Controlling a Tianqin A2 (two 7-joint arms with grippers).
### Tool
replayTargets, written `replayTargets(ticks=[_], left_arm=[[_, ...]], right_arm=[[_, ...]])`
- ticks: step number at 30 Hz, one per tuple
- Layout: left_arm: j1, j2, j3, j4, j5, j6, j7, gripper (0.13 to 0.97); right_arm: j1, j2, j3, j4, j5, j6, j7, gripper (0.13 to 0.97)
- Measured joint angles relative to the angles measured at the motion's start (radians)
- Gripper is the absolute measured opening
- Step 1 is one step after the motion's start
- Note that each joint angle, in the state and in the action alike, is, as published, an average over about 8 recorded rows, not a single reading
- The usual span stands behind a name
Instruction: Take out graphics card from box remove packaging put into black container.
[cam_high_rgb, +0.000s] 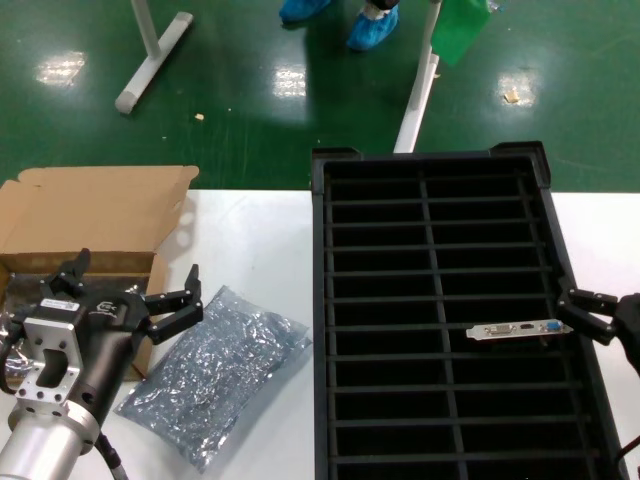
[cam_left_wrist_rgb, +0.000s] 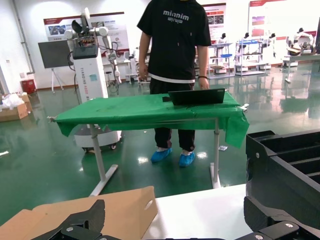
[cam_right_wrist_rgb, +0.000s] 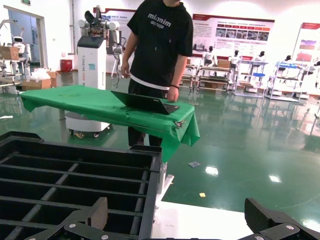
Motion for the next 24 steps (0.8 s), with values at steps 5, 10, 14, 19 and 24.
replayTargets(ticks=[5, 10, 14, 19, 24], left_arm=[[0.000, 0.000, 0.000, 0.000, 0.000, 0.000, 0.000, 0.966], [0.000, 0.000, 0.000, 0.000, 0.000, 0.000, 0.000, 0.966], [0.000, 0.000, 0.000, 0.000, 0.000, 0.000, 0.000, 0.966], [0.000, 0.000, 0.000, 0.000, 0.000, 0.000, 0.000, 0.966], [0.000, 0.000, 0.000, 0.000, 0.000, 0.000, 0.000, 0.966]], right_arm=[[0.000, 0.000, 0.000, 0.000, 0.000, 0.000, 0.000, 0.966], [0.000, 0.000, 0.000, 0.000, 0.000, 0.000, 0.000, 0.966], [0.000, 0.000, 0.000, 0.000, 0.000, 0.000, 0.000, 0.966], [0.000, 0.000, 0.000, 0.000, 0.000, 0.000, 0.000, 0.966], [0.000, 0.000, 0.000, 0.000, 0.000, 0.000, 0.000, 0.966]])
